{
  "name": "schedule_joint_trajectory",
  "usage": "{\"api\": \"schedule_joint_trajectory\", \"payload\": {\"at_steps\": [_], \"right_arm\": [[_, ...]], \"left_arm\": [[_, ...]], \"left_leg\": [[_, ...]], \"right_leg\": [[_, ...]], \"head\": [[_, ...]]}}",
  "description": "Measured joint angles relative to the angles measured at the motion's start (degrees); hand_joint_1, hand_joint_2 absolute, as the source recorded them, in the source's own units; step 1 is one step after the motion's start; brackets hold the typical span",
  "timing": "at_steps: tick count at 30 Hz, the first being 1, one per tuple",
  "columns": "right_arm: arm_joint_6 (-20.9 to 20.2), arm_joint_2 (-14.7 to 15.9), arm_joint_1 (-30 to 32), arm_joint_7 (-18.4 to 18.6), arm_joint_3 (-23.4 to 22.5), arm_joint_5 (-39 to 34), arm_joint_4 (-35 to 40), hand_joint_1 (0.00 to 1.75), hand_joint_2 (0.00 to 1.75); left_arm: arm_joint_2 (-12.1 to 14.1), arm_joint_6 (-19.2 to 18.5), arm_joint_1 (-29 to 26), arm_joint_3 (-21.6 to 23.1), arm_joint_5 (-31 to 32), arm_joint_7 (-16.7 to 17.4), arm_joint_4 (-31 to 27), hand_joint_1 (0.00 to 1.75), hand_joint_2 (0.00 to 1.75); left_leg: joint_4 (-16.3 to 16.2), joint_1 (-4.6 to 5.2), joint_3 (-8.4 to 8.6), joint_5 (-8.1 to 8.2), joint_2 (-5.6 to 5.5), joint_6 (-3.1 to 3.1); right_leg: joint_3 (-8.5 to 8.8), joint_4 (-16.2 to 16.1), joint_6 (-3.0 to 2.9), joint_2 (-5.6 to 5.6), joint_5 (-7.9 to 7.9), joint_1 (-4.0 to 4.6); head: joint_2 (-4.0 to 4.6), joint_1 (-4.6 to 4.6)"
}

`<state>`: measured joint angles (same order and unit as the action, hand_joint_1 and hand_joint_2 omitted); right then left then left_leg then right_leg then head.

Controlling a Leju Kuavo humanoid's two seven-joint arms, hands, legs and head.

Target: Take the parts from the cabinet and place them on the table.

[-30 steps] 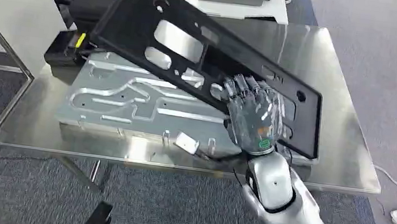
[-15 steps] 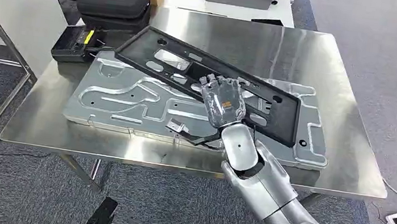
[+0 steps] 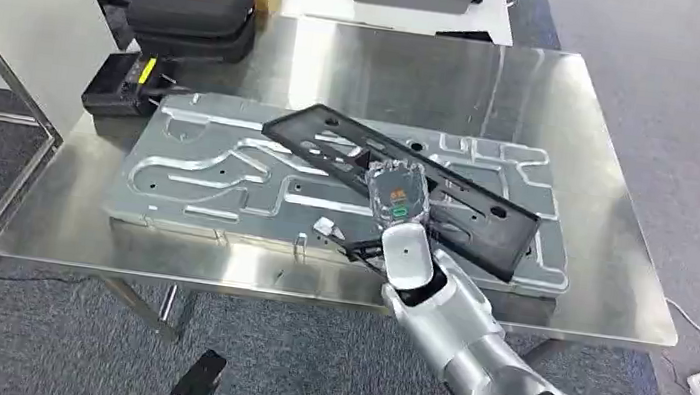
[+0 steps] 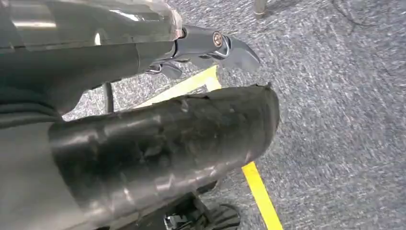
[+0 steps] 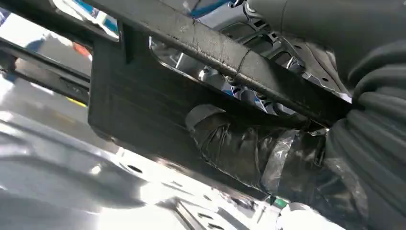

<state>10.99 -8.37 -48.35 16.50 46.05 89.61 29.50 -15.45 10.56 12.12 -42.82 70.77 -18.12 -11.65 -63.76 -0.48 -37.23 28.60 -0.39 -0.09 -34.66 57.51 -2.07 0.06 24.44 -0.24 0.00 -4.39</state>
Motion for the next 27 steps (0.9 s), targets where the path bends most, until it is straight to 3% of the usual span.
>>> {"api": "schedule_joint_trajectory", "payload": {"at_steps": [2, 3, 4, 5, 7, 8, 9, 11, 13, 14, 15, 16, 17, 18, 19, 20, 21, 22, 23, 24, 27], "right_arm": [[-0.81, -0.41, -0.03, 0.28, 0.0, -0.24, -1.96, 1.75, 1.75], [-0.83, -0.48, 0.19, 0.3, 0.0, -0.44, -2.9, 1.75, 1.75], [-0.79, -0.48, 0.36, 0.39, 0.0, -0.46, -3.47, 1.75, 1.75], [-0.79, -0.5, 0.36, 0.44, 0.0, -0.52, -3.93, 1.75, 1.75], [-0.79, -0.72, 0.3, 0.7, -0.02, -0.59, -4.54, 1.75, 1.75], [-0.79, -0.74, 0.27, 0.79, -0.04, -0.59, -4.83, 1.75, 1.75], [-0.83, -0.76, 0.08, 0.92, -0.13, -0.7, -5.13, 1.75, 1.75], [-0.76, -0.92, 0.17, 1.18, -0.37, -0.81, -5.66, 1.68, 1.75], [-0.5, -0.92, 0.18, 1.24, -0.53, -0.83, -6.16, 0.0, 1.75], [-0.39, -0.92, 0.18, 1.22, -0.79, -0.83, -6.42, 0.0, 1.75], [-0.18, -0.92, 0.19, 1.01, -0.98, -0.85, -6.68, 0.0, 1.75], [0.07, -0.92, 0.32, 0.78, -1.05, -0.94, -6.86, 0.0, 0.0], [0.57, -0.94, 0.7, 0.65, -1.05, -0.98, -7.08, 0.0, 0.0], [0.94, -0.98, 1.02, 0.46, -1.07, -0.98, -7.28, 0.0, 0.0], [1.63, -1.03, 1.35, 0.2, -1.18, -0.98, -7.47, 0.0, 0.0], [2.63, -1.07, 1.59, 0.15, -1.31, -0.98, -7.65, 0.0, 0.0], [4.06, -1.2, 1.63, 0.15, -1.44, -0.9, -7.69, 0.0, 0.0], [5.13, -1.31, 1.59, 0.17, -1.66, -0.74, -7.69, 0.0, 0.0], [5.8, -1.44, 1.51, 0.2, -1.92, -0.59, -7.69, 0.0, 0.0], [5.97, -1.57, 1.4, 0.2, -2.06, -0.5, -7.69, 0.0, 0.0], [6.1, -1.86, 1.49, -0.07, -2.38, -0.48, -7.69, 0.0, 0.0]], "left_arm": [[0.0, -0.04, 0.04, 0.09, 0.0, 0.19, 0.0, 0.0, 0.0], [0.02, -0.04, 0.01, 0.11, -0.02, 0.31, 0.0, 0.0, 0.0], [0.02, -0.04, -0.01, 0.11, -0.02, 0.31, 0.0, 0.0, 0.0], [0.02, -0.04, 0.0, 0.13, -0.02, 0.31, 0.0, 0.0, 0.0], [0.02, -0.04, 0.1, 0.17, -0.02, 0.31, 0.0, 0.0, 0.0], [0.02, -0.04, 0.13, 0.24, -0.02, 0.33, 0.02, 0.0, 0.0], [-0.04, -0.13, 0.2, 0.44, -0.02, 0.39, 0.0, 0.0, 0.0], [-0.02, -0.15, 0.11, 0.61, -0.02, 0.66, 0.02, 0.0, 0.0], [-0.04, -0.17, 0.17, 0.94, -0.06, 0.81, 0.0, 0.0, 0.0], [-0.04, -0.17, 0.21, 1.09, -0.13, 0.81, 0.0, 0.0, 0.0], [-0.04, -0.17, 0.32, 1.18, -0.2, 0.81, 0.0, 0.0, 0.0], [-0.04, -0.17, 0.34, 1.25, -0.22, 0.81, 0.0, 0.0, 0.0], [-0.04, -0.17, 0.33, 1.31, -0.28, 0.81, 0.0, 0.0, 0.0], [-0.04, -0.17, 0.32, 1.35, -0.31, 0.81, 0.0, 0.0, 0.0], [-0.04, -0.17, 0.31, 1.38, -0.35, 0.83, 0.0, 0.0, 0.0], [-0.04, -0.17, 0.31, 1.42, -0.44, 0.87, 0.0, 0.0, 0.0], [-0.07, -0.13, 0.31, 1.46, -0.48, 0.9, 0.0, 0.0, 0.0], [-0.09, -0.11, 0.31, 1.49, -0.52, 0.9, 0.0, 0.0, 0.0], [-0.09, -0.09, 0.31, 1.53, -0.55, 0.9, 0.0, 0.0, 0.0], [-0.09, -0.09, 0.35, 1.55, -0.57, 0.9, 0.0, 0.0, 0.0], [-0.09, -0.02, 0.21, 1.64, -0.83, 0.94, 0.02, 0.0, 0.0]], "left_leg": [[-9.27, -0.32, -4.32, 4.0, 0.01, 0.52], [-12.06, -0.4, -5.79, 4.47, 0.02, 0.81], [-11.76, -0.57, -5.86, 3.48, 0.03, 1.01], [-9.02, -0.75, -4.66, 1.48, 0.05, 1.17], [1.32, -1.08, 0.51, -3.91, 0.13, 1.41], [3.8, -1.1, 1.76, -3.25, 0.13, 1.47], [4.59, -0.71, 1.97, -3.24, -0.04, 0.85], [4.19, -0.71, 1.85, -3.18, -0.06, 0.25], [4.76, -0.88, 2.09, -3.59, 0.02, -0.75], [4.83, -0.91, 2.2, -3.62, 0.06, -1.08], [4.84, -0.91, 2.16, -3.61, 0.14, -1.41], [4.83, -0.86, 2.14, -3.59, 0.24, -1.51], [4.83, -0.8, 2.1, -3.58, 0.31, -1.54], [4.8, -0.78, 2.08, -3.56, 0.32, -1.56], [4.8, -0.78, 2.13, -3.56, 0.29, -1.56], [4.8, -0.78, 2.19, -3.55, 0.18, -1.56], [4.77, -0.78, 2.28, -3.51, 0.05, -1.5], [4.76, -0.78, 2.41, -3.44, 0.01, -1.4], [4.77, -0.78, 2.48, -3.33, 0.0, -1.21], [4.6, -0.32, 2.26, -3.3, -0.02, -0.9], [5.13, -0.5, 2.41, -3.59, -0.01, -0.05]], "right_leg": [[0.03, 0.03, -0.13, 0.02, 0.1, 0.03], [0.03, 0.08, -0.1, 0.03, 0.12, 0.01], [0.03, 0.18, -0.05, 0.02, 0.16, -0.08], [0.03, 0.37, 0.13, -0.02, 0.29, -0.18], [0.02, 1.23, 0.75, -0.19, 0.9, -0.54], [-0.19, 1.63, 1.17, -0.28, 1.24, -0.49], [-0.58, 2.26, 1.49, -0.37, 1.37, -0.08], [-0.55, 1.84, 1.96, -0.39, 1.18, 0.01], [-0.62, 2.02, 2.6, -0.38, 1.51, -0.31], [-0.93, 3.16, 2.81, -0.33, 2.43, -0.49], [-2.3, 6.13, 2.96, -0.3, 4.37, -0.46], [-4.32, 10.42, 3.14, -0.29, 6.55, -0.51], [-6.71, 15.42, 3.3, -0.27, 8.66, -0.53], [-8.58, 19.25, 3.38, -0.27, 9.7, -0.53], [-9.05, 20.0, 3.36, -0.26, 9.05, -0.54], [-8.09, 17.84, 3.23, -0.26, 7.17, -0.54], [-6.03, 13.63, 3.0, -0.26, 4.65, -0.54], [-3.38, 8.15, 2.68, -0.26, 2.04, -0.52], [-1.16, 3.02, 2.32, -0.27, 0.71, -0.44], [-0.6, 2.02, 2.24, -0.3, 1.32, 0.05], [-0.72, 2.02, 1.83, -0.44, 1.22, 0.25]], "head": [[0.02, -0.04], [0.0, -0.02], [0.0, -0.04], [0.0, -0.02], [0.0, -0.02], [0.0, -0.07], [0.0, 0.05], [0.0, -0.02], [0.0, -0.02], [0.0, -0.07], [0.0, -0.04], [0.0, -0.04], [0.0, -0.04], [0.0, -0.04], [0.0, -0.04], [0.02, -0.07], [0.0, -0.04], [0.0, -0.04], [0.0, -0.07], [0.02, -0.04], [0.0, 0.0]]}}
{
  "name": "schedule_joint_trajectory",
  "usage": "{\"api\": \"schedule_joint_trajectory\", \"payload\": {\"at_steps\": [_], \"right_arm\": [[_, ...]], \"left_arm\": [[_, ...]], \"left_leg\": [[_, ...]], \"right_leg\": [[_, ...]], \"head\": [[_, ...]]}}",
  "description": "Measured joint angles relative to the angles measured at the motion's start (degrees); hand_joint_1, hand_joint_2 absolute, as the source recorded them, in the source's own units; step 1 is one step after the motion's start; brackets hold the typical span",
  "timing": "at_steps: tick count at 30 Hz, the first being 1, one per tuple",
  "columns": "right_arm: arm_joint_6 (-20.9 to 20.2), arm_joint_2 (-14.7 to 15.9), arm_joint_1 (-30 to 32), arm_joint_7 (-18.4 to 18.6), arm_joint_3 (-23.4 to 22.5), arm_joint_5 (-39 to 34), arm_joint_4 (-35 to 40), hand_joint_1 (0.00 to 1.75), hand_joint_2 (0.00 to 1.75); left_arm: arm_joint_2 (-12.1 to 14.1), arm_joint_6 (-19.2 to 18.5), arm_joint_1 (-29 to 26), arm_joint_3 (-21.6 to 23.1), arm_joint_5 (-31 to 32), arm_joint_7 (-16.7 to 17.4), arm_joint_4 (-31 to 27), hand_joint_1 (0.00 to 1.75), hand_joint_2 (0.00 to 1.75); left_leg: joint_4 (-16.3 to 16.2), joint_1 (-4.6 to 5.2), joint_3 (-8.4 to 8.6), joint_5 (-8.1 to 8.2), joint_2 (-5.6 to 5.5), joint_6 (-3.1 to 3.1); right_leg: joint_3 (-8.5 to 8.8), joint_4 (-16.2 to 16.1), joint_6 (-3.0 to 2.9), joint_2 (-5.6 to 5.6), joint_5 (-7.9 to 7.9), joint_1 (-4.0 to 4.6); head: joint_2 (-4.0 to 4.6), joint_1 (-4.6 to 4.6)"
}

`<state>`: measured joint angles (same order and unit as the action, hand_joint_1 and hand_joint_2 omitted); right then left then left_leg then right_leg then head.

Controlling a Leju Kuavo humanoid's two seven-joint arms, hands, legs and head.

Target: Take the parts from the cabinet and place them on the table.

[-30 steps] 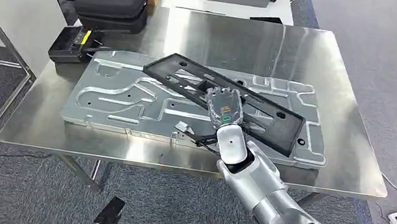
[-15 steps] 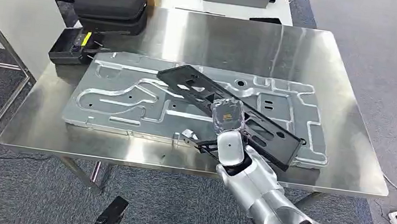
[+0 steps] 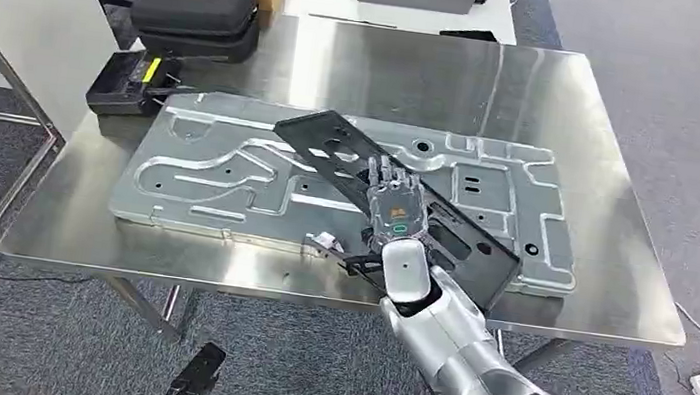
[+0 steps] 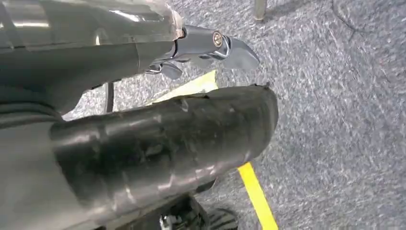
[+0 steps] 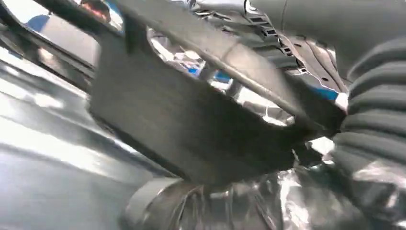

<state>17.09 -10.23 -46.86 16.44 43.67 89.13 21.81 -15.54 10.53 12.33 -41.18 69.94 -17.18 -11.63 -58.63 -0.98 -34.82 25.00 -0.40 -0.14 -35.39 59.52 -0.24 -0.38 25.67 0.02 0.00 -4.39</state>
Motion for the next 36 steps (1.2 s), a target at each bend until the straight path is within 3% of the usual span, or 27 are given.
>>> {"api": "schedule_joint_trajectory", "payload": {"at_steps": [2, 3, 5, 6, 7, 8, 11, 12, 15, 17, 18, 20, 21, 22, 23, 24, 26, 28, 30, 31, 32, 33, 34, 35, 36], "right_arm": [[0.13, -0.31, -0.07, -0.13, -0.2, 0.04, 0.0, 0.0, 0.0], [0.22, -0.48, -0.14, -0.28, -0.28, 0.11, 0.02, 0.0, 0.0], [0.31, -0.61, -0.14, -0.57, -0.28, 0.2, 0.02, 0.0, 0.0], [0.31, -0.63, -0.06, -0.7, -0.28, 0.24, 0.0, 0.0, 0.0], [0.31, -0.63, -0.01, -0.79, -0.28, 0.33, 0.0, 0.0, 0.0], [0.31, -0.63, 0.05, -0.83, -0.28, 0.35, 0.0, 0.0, 0.0], [0.33, -0.74, -0.04, -0.87, -0.31, 0.44, 0.02, 0.0, 0.0], [0.35, -0.76, -0.09, -0.98, -0.33, 0.53, 0.02, 0.0, 0.0], [-0.22, -0.98, -0.14, -2.36, -0.33, 0.77, 0.07, 0.0, 0.0], [-1.99, -1.05, -0.34, -4.18, -0.28, 0.7, 0.72, 0.0, 0.0], [-3.11, -1.05, -0.64, -5.82, -0.26, 0.3, 1.09, 0.0, 0.0], [-4.56, -1.01, -0.91, -9.8, -0.22, -1.2, 2.44, 0.0, 0.0], [-4.9, -0.94, -0.84, -11.16, -0.2, -2.03, 3.29, 0.0, 0.0], [-5.18, -0.74, -0.75, -12.53, -0.15, -2.98, 4.22, 0.0, 0.0], [-5.73, -0.35, -0.74, -13.99, -0.02, -3.92, 5.34, 0.0, 0.0], [-6.25, 0.2, -0.75, -15.08, 0.22, -4.75, 6.74, 0.0, 0.0], [-7.73, 1.74, -0.8, -17.33, 0.74, -7.07, 10.65, 0.0, 0.0], [-8.96, 3.21, -0.8, -18.84, 1.4, -9.13, 14.3, 0.0, 0.0], [-10.36, 4.64, -0.39, -19.54, 1.92, -10.76, 17.4, 0.0, 0.0], [-11.22, 5.51, -0.27, -19.85, 2.32, -12.12, 19.09, 0.0, 0.0], [-11.76, 6.75, -0.09, -20.41, 2.9, -14.27, 21.66, 0.0, 0.0], [-11.82, 7.99, 0.19, -20.98, 3.15, -16.98, 24.05, 0.0, 0.0], [-11.43, 9.4, 0.75, -21.53, 3.15, -20.23, 26.85, 0.0, 0.0], [-10.62, 11.24, 1.89, -21.88, 3.15, -23.73, 30.13, 0.0, 0.0], [-9.97, 12.82, 2.99, -21.9, 3.15, -25.67, 32.61, 0.0, 0.0]], "left_arm": [[0.0, 0.02, 0.04, 0.06, -0.2, -0.07, -0.02, 0.0, 0.0], [0.0, 0.04, 0.05, 0.09, -0.3, -0.09, -0.02, 0.0, 0.0], [0.0, 0.07, 0.01, 0.11, -0.33, -0.09, -0.02, 0.0, 0.0], [0.02, 0.07, -0.05, 0.13, -0.37, -0.09, -0.02, 0.0, 0.0], [0.04, 0.07, -0.09, 0.11, -0.37, -0.09, -0.02, 0.0, 0.0], [0.07, 0.07, -0.11, 0.11, -0.37, -0.09, -0.02, 0.0, 0.0], [0.11, 0.09, -0.02, 0.13, -0.39, -0.11, -0.02, 0.0, 0.0], [0.11, 0.09, 0.04, 0.15, -0.48, -0.13, -0.02, 0.0, 0.0], [0.13, 0.22, -0.16, 0.17, -0.96, -0.26, -0.02, 0.0, 0.0], [0.13, 0.31, -0.16, 0.17, -1.58, -0.46, -0.02, 0.0, 0.0], [0.13, 0.59, -0.11, 0.15, -1.88, -0.7, -0.02, 0.0, 0.0], [0.24, 1.2, -0.24, 0.13, -2.9, -1.22, -0.02, 0.0, 0.0], [0.37, 1.38, -0.42, 0.11, -3.41, -1.44, -0.02, 0.0, 0.0], [0.46, 1.64, -0.63, 0.09, -3.89, -1.73, -0.02, 0.0, 0.0], [0.55, 1.9, -0.83, 0.02, -4.33, -1.97, -0.02, 0.0, 0.0], [0.61, 2.12, -0.99, -0.07, -4.72, -2.21, -0.02, 0.0, 0.0], [0.72, 2.47, -1.29, -0.3, -5.59, -2.6, -0.02, 0.0, 0.0], [0.85, 2.69, -1.54, -0.42, -6.23, -2.99, -0.02, 0.0, 0.0], [0.98, 2.8, -1.88, -0.55, -6.8, -3.21, -0.02, 0.0, 0.0], [1.01, 2.86, -1.97, -0.68, -7.06, -3.43, -0.02, 0.0, 0.0], [1.16, 3.04, -2.04, -0.83, -7.67, -3.71, -0.02, 0.0, 0.0], [1.29, 3.21, -2.12, -0.87, -8.15, -4.06, -0.02, 0.0, 0.0], [1.4, 3.43, -2.13, -0.98, -8.59, -4.22, -0.02, 0.0, 0.0], [1.53, 3.69, -2.26, -1.25, -8.9, -4.26, -0.02, 0.0, 0.0], [1.68, 3.87, -2.47, -1.51, -9.11, -4.26, -0.02, 0.0, 0.0]], "left_leg": [[-1.61, -0.08, -0.76, 0.78, 0.16, 0.63], [-4.18, -0.02, -1.92, 2.69, 0.18, 0.82], [-12.28, -0.08, -5.58, 7.01, 0.18, 1.1], [-15.67, -0.08, -7.2, 8.21, 0.18, 1.24], [-17.19, -0.09, -7.93, 8.14, 0.19, 1.34], [-15.88, -0.11, -7.3, 6.67, 0.19, 1.31], [-2.63, -0.12, -0.79, -0.19, 0.23, 0.89], [-1.09, 0.14, 0.27, 0.95, 0.17, 0.65], [-0.7, 0.31, -0.06, 0.65, 0.03, -0.1], [0.0, -0.17, 0.26, 0.13, 0.1, -0.9], [0.07, -0.17, 0.27, 0.1, 0.08, -1.28], [0.06, -0.14, 0.21, 0.11, 0.15, -1.52], [0.05, -0.13, 0.2, 0.14, 0.19, -1.57], [0.03, -0.13, 0.21, 0.15, 0.19, -1.58], [0.02, -0.13, 0.25, 0.17, 0.16, -1.59], [-0.01, -0.13, 0.29, 0.21, 0.11, -1.57], [-0.04, -0.14, 0.53, 0.37, -0.05, -1.34], [-0.24, 0.24, 0.21, 0.43, -0.1, -0.83], [0.16, 0.18, 0.23, 0.32, -0.02, -0.32], [0.31, 0.27, 0.32, 0.19, -0.01, 0.02], [-0.02, 0.17, -0.08, 0.75, 0.07, 0.31], [-1.45, 0.13, -0.42, 1.89, 0.12, 0.48], [-5.0, 0.13, -1.88, 4.11, 0.1, 0.57], [-10.24, 0.09, -4.21, 6.62, 0.1, 0.72], [-14.13, 0.09, -6.02, 8.14, 0.11, 0.85]], "right_leg": [[0.54, -1.01, -0.81, 0.09, -0.53, -0.62], [0.62, -1.11, -1.37, 0.19, -0.59, -0.67], [0.57, -1.04, -1.55, 0.21, -0.56, -0.51], [0.53, -0.96, -1.6, 0.21, -0.52, -0.42], [0.47, -0.85, -1.66, 0.21, -0.48, -0.37], [0.47, -0.76, -1.68, 0.19, -0.43, -0.36], [0.52, -0.13, -1.33, 0.07, -0.01, -0.37], [0.25, 0.11, -1.01, 0.04, 0.16, 0.06], [0.14, -0.07, -0.32, 0.03, -0.13, 0.0], [-0.2, 0.57, 0.3, 0.09, 0.58, -0.26], [-0.95, 2.44, 0.58, 0.12, 1.99, -0.21], [-4.87, 11.15, 1.08, 0.13, 6.4, -0.45], [-6.99, 15.47, 1.25, 0.14, 7.9, -0.49], [-8.18, 17.79, 1.35, 0.14, 8.09, -0.56], [-8.03, 17.18, 1.37, 0.14, 6.97, -0.69], [-6.73, 14.23, 1.27, 0.14, 4.84, -0.76], [-1.57, 3.55, 0.73, 0.17, -0.54, -0.75], [0.12, -0.39, 0.29, 0.13, -0.12, -0.23], [-0.09, -0.13, 0.09, -0.02, -0.06, -0.1], [-0.08, -0.33, -0.27, -0.02, -0.27, -0.13], [0.28, -1.03, -0.74, 0.09, -0.6, -0.82], [0.45, -1.23, -1.0, 0.06, -0.7, -0.77], [0.47, -1.23, -1.29, 0.21, -0.66, -0.76], [0.53, -1.22, -1.39, 0.43, -0.6, -0.66], [0.56, -1.18, -1.47, 0.51, -0.54, -0.62]], "head": [[0.0, -0.02], [0.0, 0.09], [0.0, 0.09], [0.0, 0.07], [0.0, 0.09], [0.0, 0.09], [0.0, 0.09], [0.0, 0.07], [0.0, 0.04], [0.0, 0.07], [0.0, -0.02], [0.0, 0.0], [0.0, 0.0], [0.0, 0.02], [0.0, -0.02], [0.02, 0.02], [0.0, 0.0], [0.0, 0.04], [0.02, 0.0], [0.0, 0.07], [0.0, 0.02], [0.0, 0.13], [0.0, 0.13], [0.02, 0.11], [0.0, 0.11]]}}
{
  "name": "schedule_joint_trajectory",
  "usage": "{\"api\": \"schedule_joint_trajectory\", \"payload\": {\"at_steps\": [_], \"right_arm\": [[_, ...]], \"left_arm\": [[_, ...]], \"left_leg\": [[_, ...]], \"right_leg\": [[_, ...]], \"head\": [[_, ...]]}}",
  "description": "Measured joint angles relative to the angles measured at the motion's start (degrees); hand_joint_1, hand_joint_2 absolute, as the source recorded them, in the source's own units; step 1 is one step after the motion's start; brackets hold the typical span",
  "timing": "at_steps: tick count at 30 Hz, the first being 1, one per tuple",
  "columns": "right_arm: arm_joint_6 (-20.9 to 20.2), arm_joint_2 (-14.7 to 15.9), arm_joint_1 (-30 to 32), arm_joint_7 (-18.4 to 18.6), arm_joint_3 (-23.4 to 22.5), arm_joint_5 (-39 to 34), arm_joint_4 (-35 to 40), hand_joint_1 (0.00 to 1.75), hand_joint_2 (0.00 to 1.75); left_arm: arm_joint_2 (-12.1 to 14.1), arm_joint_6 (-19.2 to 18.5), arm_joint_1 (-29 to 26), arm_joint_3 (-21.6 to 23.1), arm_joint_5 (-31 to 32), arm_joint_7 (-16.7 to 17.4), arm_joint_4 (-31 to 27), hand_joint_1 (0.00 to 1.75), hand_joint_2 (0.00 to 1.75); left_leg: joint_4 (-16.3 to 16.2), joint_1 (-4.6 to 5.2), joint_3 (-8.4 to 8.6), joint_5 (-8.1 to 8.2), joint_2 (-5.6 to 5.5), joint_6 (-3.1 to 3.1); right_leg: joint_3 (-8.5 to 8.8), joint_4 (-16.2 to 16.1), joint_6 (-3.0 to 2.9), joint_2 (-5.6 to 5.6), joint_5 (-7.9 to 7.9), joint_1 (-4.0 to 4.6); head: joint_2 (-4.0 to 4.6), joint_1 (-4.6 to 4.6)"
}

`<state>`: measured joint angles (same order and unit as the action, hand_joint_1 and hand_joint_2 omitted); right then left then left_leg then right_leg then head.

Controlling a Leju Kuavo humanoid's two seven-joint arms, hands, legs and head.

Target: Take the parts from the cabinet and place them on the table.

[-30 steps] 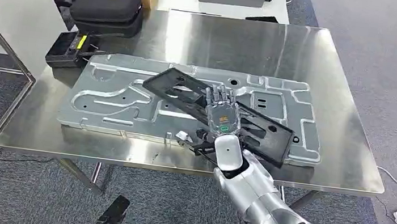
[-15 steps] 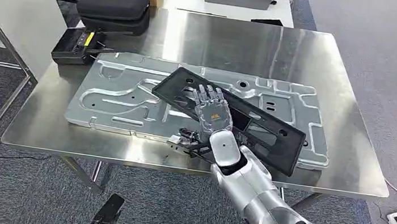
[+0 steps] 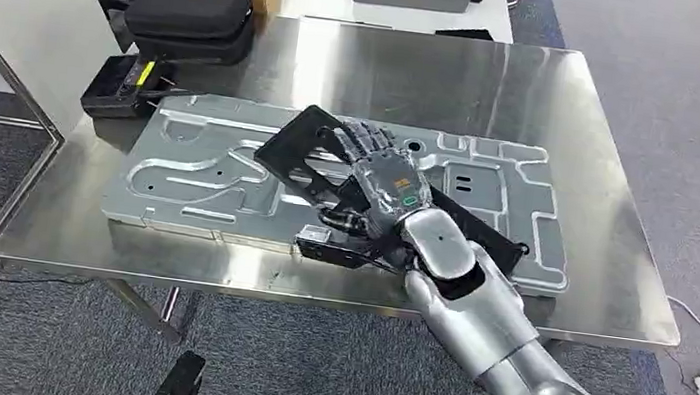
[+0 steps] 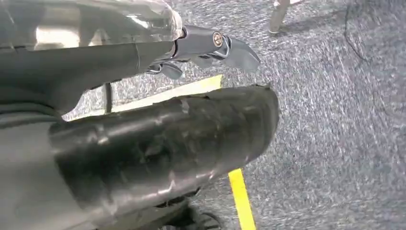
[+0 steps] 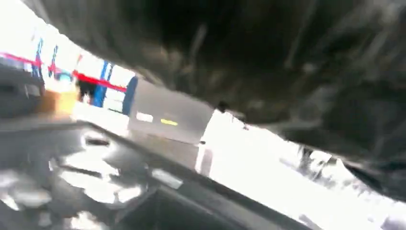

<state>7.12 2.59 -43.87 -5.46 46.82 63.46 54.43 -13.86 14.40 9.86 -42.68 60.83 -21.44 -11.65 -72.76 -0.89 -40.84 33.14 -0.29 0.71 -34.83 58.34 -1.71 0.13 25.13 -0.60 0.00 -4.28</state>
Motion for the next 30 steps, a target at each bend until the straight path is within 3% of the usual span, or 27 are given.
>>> {"api": "schedule_joint_trajectory", "payload": {"at_steps": [1, 2, 3, 5, 6, 7, 10, 11, 12, 13, 15, 16, 17, 18, 20, 21, 22, 24, 26, 28, 30], "right_arm": [[0.58, 1.13, 1.13, 0.0, 0.0, -1.04, 1.87, 0.0, 0.0], [1.87, 2.53, 2.5, 0.26, 0.0, -2.2, 4.05, 0.0, 0.0], [4.26, 3.55, 3.87, 0.44, -0.09, -3.4, 5.89, 0.0, 0.0], [12.67, 4.77, 7.94, 0.46, -1.43, -5.8, 10.4, 0.0, 0.0], [16.81, 5.11, 11.18, 0.22, -3.07, -6.28, 12.99, 0.0, 0.0], [19.75, 5.52, 14.12, -0.09, -4.82, -6.46, 15.55, 0.0, 0.0], [21.64, 6.48, 20.03, -0.57, -7.8, -6.44, 21.12, 0.0, 0.0], [22.12, 6.7, 21.3, -0.8, -8.41, -6.76, 22.5, 0.0, 0.0], [23.38, 6.72, 22.78, -1.63, -9.31, -7.67, 23.88, 0.0, 0.0], [25.52, 6.68, 24.82, -2.91, -10.81, -9.25, 25.75, 0.0, 0.0], [30.24, 5.96, 29.85, -5.93, -13.56, -11.47, 29.34, 0.0, 0.0], [31.62, 5.37, 32.45, -7.28, -14.78, -12.38, 31.22, 0.0, 0.0], [32.22, 4.72, 34.87, -9.17, -15.88, -13.75, 32.97, 0.0, 0.0], [32.42, 3.88, 37.04, -11.31, -16.81, -15.14, 34.71, 0.0, 0.0], [32.55, 2.3, 40.91, -15.15, -19.0, -17.63, 38.36, 0.0, 0.0], [32.68, 1.32, 42.31, -16.2, -20.18, -18.15, 40.2, 0.0, 0.0], [32.77, 0.75, 43.2, -16.44, -21.01, -18.3, 41.31, 0.0, 0.0], [32.95, -0.51, 44.76, -17.38, -22.38, -19.41, 43.14, 0.0, 0.0], [32.94, -1.24, 46.39, -19.13, -23.61, -21.11, 44.63, 0.0, 0.0], [32.94, -2.56, 47.49, -20.61, -24.43, -22.5, 46.04, 0.0, 0.0], [32.94, -3.35, 48.75, -21.49, -24.92, -23.33, 47.08, 0.0, 0.0]], "left_arm": [[0.07, 0.2, -0.28, -0.16, -0.2, 0.02, 0.0, 0.0, 0.0], [0.13, 0.53, -0.62, -0.26, -0.35, 0.24, 0.0, 0.0, 0.0], [0.28, 0.98, -0.77, -0.35, -0.77, 0.46, 0.0, 0.0, 0.0], [0.42, 2.2, -0.77, -0.57, -0.92, 0.72, 0.0, 0.0, 0.0], [0.5, 2.87, -0.81, -0.75, -1.21, 0.77, 0.0, 0.0, 0.0], [0.5, 3.26, -0.89, -0.88, -1.34, 0.77, 0.0, 0.0, 0.0], [0.59, 3.76, -1.53, -1.4, -1.47, 0.83, 0.0, 0.0, 0.0], [0.55, 3.96, -1.53, -1.51, -1.51, 0.83, 0.0, 0.0, 0.0], [0.55, 4.22, -1.46, -1.58, -1.69, 0.83, 0.0, 0.0, 0.0], [0.55, 4.59, -1.44, -1.66, -1.97, 0.83, 0.0, 0.0, 0.0], [0.55, 5.14, -1.8, -1.84, -2.43, 0.87, 0.0, 0.0, 0.0], [0.57, 5.42, -2.06, -2.04, -2.67, 0.9, 0.0, 0.0, 0.0], [0.59, 5.7, -2.33, -2.19, -2.75, 0.88, 0.0, 0.0, 0.0], [0.57, 5.95, -2.53, -2.28, -2.95, 0.85, 0.0, 0.0, 0.0], [0.55, 6.41, -2.79, -2.6, -3.3, 0.76, 0.0, 0.0, 0.0], [0.55, 6.49, -2.86, -2.78, -3.43, 0.68, 0.0, 0.0, 0.0], [0.55, 6.56, -2.86, -2.98, -3.5, 0.68, 0.0, 0.0, 0.0], [0.55, 6.71, -2.92, -3.13, -3.72, 0.57, 0.0, 0.0, 0.0], [0.52, 6.93, -2.98, -3.26, -3.87, 0.35, 0.0, 0.0, 0.0], [0.55, 7.24, -3.25, -3.54, -4.22, 0.15, 0.0, 0.0, 0.0], [0.55, 7.39, -3.49, -3.72, -4.46, 0.13, 0.0, 0.0, 0.0]], "left_leg": [[-2.65, -0.01, -1.31, 0.49, 0.01, 0.12], [-2.87, -0.09, -1.44, -0.31, 0.02, 0.18], [-0.27, -0.21, -0.3, -2.29, 0.04, 0.16], [9.11, -0.3, 4.38, -7.13, 0.04, -0.09], [12.76, -0.3, 6.05, -7.26, 0.01, -0.34], [13.84, 0.02, 6.92, -6.85, -0.08, -0.43], [13.5, 0.32, 6.71, -6.83, -0.16, -1.43], [14.05, -0.02, 6.9, -7.17, -0.05, -1.93], [14.2, -0.16, 6.99, -7.34, 0.07, -2.26], [14.23, -0.18, 6.96, -7.37, 0.06, -2.73], [14.22, -0.14, 6.97, -7.31, -0.07, -2.92], [14.19, -0.11, 6.95, -7.3, -0.09, -2.94], [14.19, -0.09, 6.96, -7.3, -0.11, -2.94], [14.18, -0.06, 6.99, -7.29, -0.12, -2.93], [14.18, -0.02, 7.12, -7.19, -0.16, -2.79], [14.18, -0.01, 7.18, -7.14, -0.12, -2.68], [14.07, 0.41, 7.06, -7.02, -0.07, -2.33], [14.17, 0.26, 7.16, -7.13, -0.05, -1.72], [14.56, 0.43, 7.35, -7.36, -0.06, -0.91], [11.81, 0.19, 6.41, -4.62, 0.02, -0.5], [3.24, 0.11, 3.04, 0.55, 0.02, -0.06]], "right_leg": [[-0.01, 0.09, -0.05, 0.05, 0.05, 0.02], [-0.01, 0.18, -0.09, 0.01, 0.12, 0.01], [-0.01, 0.33, -0.04, -0.19, 0.25, 0.0], [0.3, 0.69, 0.38, -0.43, 0.69, -0.06], [0.48, 0.84, 0.76, -0.35, 1.0, -0.05], [0.33, 1.22, 1.09, -0.24, 1.2, 0.41], [0.42, 0.81, 1.94, -0.22, 0.95, 0.19], [0.38, 0.93, 2.28, -0.33, 1.2, 0.15], [0.06, 1.83, 2.55, -0.31, 2.03, -0.08], [-1.2, 4.78, 2.78, -0.27, 4.18, -0.07], [-5.12, 13.55, 3.15, -0.28, 8.38, -0.2], [-6.85, 17.12, 3.24, -0.27, 9.64, -0.2], [-7.42, 18.19, 3.19, -0.27, 9.4, -0.2], [-6.63, 16.47, 3.08, -0.27, 7.93, -0.19], [-1.6, 6.56, 2.43, -0.26, 2.98, -0.09], [1.09, 1.43, 1.94, -0.22, 1.64, 0.04], [1.3, 0.71, 1.94, -0.21, 2.01, 0.52], [1.13, 0.65, 1.66, -0.29, 1.8, 0.65], [1.25, 0.05, 0.84, -0.25, 1.39, 0.46], [1.75, -0.63, -0.02, -0.07, 0.76, 0.02], [1.54, -0.6, -0.2, -0.01, 0.66, 0.1]], "head": [[0.02, 0.02], [0.0, 0.0], [0.0, 0.02], [0.02, 0.0], [0.0, 0.0], [0.02, 0.0], [0.02, -0.02], [0.0, 0.02], [0.0, -0.09], [0.0, -0.04], [0.0, -0.02], [0.0, -0.04], [0.02, -0.04], [0.0, -0.04], [0.02, -0.04], [0.0, -0.04], [0.02, -0.02], [0.0, 0.0], [0.0, -0.02], [0.02, 0.08], [0.0, 0.13]]}}
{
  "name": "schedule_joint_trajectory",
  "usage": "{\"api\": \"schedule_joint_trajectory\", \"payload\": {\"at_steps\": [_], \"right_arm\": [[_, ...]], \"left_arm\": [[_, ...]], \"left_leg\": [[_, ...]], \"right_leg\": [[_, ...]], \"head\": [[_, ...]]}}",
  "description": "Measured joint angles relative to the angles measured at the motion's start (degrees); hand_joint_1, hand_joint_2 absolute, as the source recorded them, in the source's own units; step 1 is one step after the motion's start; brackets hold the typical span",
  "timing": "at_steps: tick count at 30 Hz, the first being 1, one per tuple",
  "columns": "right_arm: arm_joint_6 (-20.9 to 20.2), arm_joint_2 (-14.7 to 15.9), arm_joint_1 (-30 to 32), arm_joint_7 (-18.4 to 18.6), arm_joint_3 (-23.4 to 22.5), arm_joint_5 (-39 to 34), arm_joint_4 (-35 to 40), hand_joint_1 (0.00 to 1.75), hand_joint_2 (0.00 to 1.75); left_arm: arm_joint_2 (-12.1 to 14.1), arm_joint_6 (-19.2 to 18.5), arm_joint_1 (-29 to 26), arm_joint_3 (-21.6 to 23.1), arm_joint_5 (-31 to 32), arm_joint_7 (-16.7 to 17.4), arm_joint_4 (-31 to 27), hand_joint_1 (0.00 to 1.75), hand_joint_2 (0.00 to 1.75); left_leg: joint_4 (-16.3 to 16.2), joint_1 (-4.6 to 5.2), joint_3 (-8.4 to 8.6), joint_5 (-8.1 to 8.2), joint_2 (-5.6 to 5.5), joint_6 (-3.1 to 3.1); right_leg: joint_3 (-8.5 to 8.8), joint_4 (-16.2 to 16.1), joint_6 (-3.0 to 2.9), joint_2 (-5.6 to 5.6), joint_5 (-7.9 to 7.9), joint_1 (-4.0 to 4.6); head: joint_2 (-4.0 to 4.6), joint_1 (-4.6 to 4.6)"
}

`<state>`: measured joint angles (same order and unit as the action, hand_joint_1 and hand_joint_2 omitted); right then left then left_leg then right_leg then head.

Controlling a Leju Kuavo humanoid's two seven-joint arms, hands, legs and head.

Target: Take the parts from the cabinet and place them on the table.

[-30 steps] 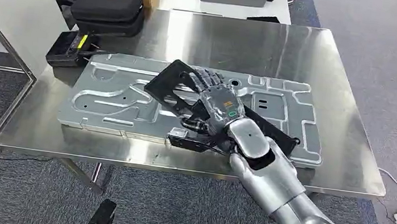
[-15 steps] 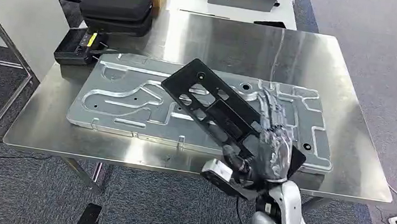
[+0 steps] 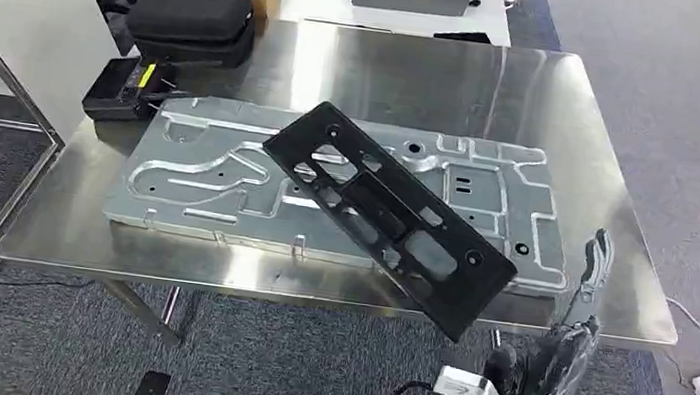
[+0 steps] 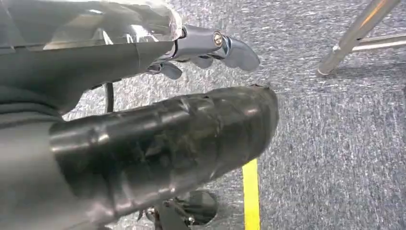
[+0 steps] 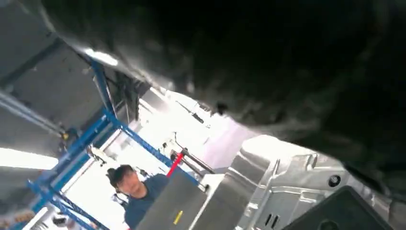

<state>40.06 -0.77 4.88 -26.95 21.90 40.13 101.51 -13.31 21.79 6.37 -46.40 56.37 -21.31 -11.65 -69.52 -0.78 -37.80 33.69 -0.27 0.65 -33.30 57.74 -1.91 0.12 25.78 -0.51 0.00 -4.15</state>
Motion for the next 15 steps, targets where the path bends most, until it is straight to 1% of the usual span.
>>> {"api": "schedule_joint_trajectory", "payload": {"at_steps": [1, 2, 3, 4, 5, 6, 7, 8, 9, 10, 11, 12, 13, 14, 15], "right_arm": [[0.0, -0.17, 0.54, -0.28, -0.32, -0.43, 0.39, 0.0, 0.0], [0.0, -0.39, 1.05, -0.66, -0.57, -1.07, 0.72, 0.0, 0.0], [0.0, -0.63, 1.59, -0.96, -0.83, -1.77, 1.24, 0.0, 0.0], [0.0, -0.87, 2.08, -1.18, -1.03, -2.18, 1.74, 0.0, 0.0], [0.0, -0.98, 2.4, -1.33, -1.16, -2.49, 2.16, 0.0, 0.0], [0.0, -1.07, 2.59, -1.53, -1.25, -2.75, 2.51, 0.0, 0.0], [0.0, -1.22, 2.87, -1.85, -1.37, -3.19, 2.95, 0.0, 0.0], [0.0, -1.35, 3.26, -2.1, -1.57, -3.58, 3.34, 0.0, 0.0], [0.0, -1.55, 3.66, -2.49, -1.9, -3.97, 3.84, 0.0, 0.0], [0.0, -1.64, 4.01, -2.75, -2.05, -4.15, 4.15, 0.0, 0.0], [0.0, -1.7, 4.32, -2.86, -2.23, -4.39, 4.41, 0.0, 0.0], [0.0, -1.7, 4.64, -2.97, -2.49, -4.72, 4.74, 0.0, 0.0], [0.02, -1.7, 4.96, -3.1, -2.75, -4.94, 5.07, 0.0, 0.0], [0.02, -1.7, 5.13, -3.15, -2.86, -4.96, 5.18, 0.0, 0.0], [0.02, -1.73, 5.32, -3.17, -2.93, -5.0, 5.24, 0.0, 0.0]], "left_arm": [[0.02, 0.04, -0.15, -0.26, -0.11, -0.04, 0.0, 0.0, 0.0], [0.02, 0.11, -0.3, -0.5, -0.24, -0.11, 0.0, 0.0, 0.0], [0.02, 0.17, -0.42, -0.72, -0.33, -0.15, 0.0, 0.0, 0.0], [0.0, 0.2, -0.49, -0.83, -0.35, -0.15, 0.0, 0.0, 0.0], [0.02, 0.2, -0.49, -0.85, -0.33, -0.17, 0.0, 0.0, 0.0], [0.02, 0.24, -0.44, -0.87, -0.35, -0.24, 0.0, 0.0, 0.0], [0.0, 0.28, -0.34, -0.92, -0.35, -0.24, 0.0, 0.0, 0.0], [0.0, 0.37, -0.35, -0.96, -0.37, -0.33, 0.0, 0.0, 0.0], [0.02, 0.42, -0.47, -1.05, -0.42, -0.33, 0.0, 0.0, 0.0], [0.04, 0.48, -0.59, -1.18, -0.44, -0.35, 0.0, 0.0, 0.0], [0.04, 0.59, -0.61, -1.27, -0.55, -0.37, 0.0, 0.0, 0.0], [-0.07, 0.72, -0.64, -1.33, -0.59, -0.37, 0.0, 0.0, 0.0], [-0.07, 0.85, -0.6, -1.38, -0.66, -0.37, 0.0, 0.0, 0.0], [-0.07, 0.87, -0.61, -1.4, -0.79, -0.37, 0.0, 0.0, 0.0], [-0.09, 0.87, -0.66, -1.49, -0.87, -0.39, 0.0, 0.0, 0.0]], "left_leg": [[-4.12, 0.0, -1.6, 1.7, 0.0, 0.21], [-6.07, 0.0, -2.16, 2.04, 0.0, 0.3], [-5.0, -0.01, -1.37, 0.93, 0.01, 0.31], [-1.35, -0.01, 0.69, -1.2, 0.01, 0.26], [3.67, -0.02, 3.49, -3.49, 0.02, 0.15], [8.71, -0.02, 6.34, -5.3, 0.02, -0.06], [10.89, 0.23, 7.16, -4.44, -0.03, -0.44], [11.05, 0.34, 6.98, -5.05, -0.09, -0.88], [10.95, 0.43, 6.85, -5.1, -0.08, -1.04], [10.91, 0.56, 6.81, -5.32, -0.09, -1.36], [11.23, 0.38, 6.79, -5.74, -0.06, -1.83], [11.84, -0.06, 7.02, -6.42, 0.17, -2.41], [12.02, 0.0, 6.69, -6.8, 0.27, -2.87], [12.01, -0.01, 6.31, -7.08, 0.34, -3.15], [11.94, 0.03, 5.94, -7.26, 0.42, -3.21]], "right_leg": [[-0.12, 0.07, -0.03, 0.04, -0.03, 0.07], [-0.27, 0.21, -0.04, 0.04, -0.06, 0.09], [-0.44, 0.46, -0.04, 0.03, -0.06, 0.09], [-0.61, 0.78, -0.01, 0.0, -0.04, 0.06], [-0.76, 1.07, 0.07, -0.06, 0.02, 0.05], [-0.87, 1.4, 0.18, -0.12, 0.09, 0.06], [-1.07, 1.68, 0.54, -0.13, 0.15, 0.4], [-1.13, 1.83, 0.9, -0.18, 0.12, 0.44], [-1.15, 1.74, 1.2, -0.16, -0.07, 0.35], [-1.11, 1.55, 1.59, -0.15, -0.34, 0.27], [-1.16, 1.5, 1.97, -0.17, -0.58, 0.43], [-1.45, 1.8, 2.13, -0.29, -0.17, 0.23], [-2.08, 3.57, 2.46, -0.26, 1.95, 0.16], [-3.59, 7.27, 2.83, -0.27, 4.8, 0.08], [-5.35, 11.82, 3.13, -0.27, 7.31, -0.07]], "head": [[0.0, -0.02], [0.02, 0.0], [0.0, 0.0], [0.0, 0.0], [0.0, 0.0], [0.02, 0.0], [0.0, -0.02], [0.0, -0.07], [0.0, -0.02], [0.02, -0.04], [0.02, -0.02], [0.0, -0.04], [0.0, -0.15], [0.0, -0.13], [0.0, -0.15]]}}
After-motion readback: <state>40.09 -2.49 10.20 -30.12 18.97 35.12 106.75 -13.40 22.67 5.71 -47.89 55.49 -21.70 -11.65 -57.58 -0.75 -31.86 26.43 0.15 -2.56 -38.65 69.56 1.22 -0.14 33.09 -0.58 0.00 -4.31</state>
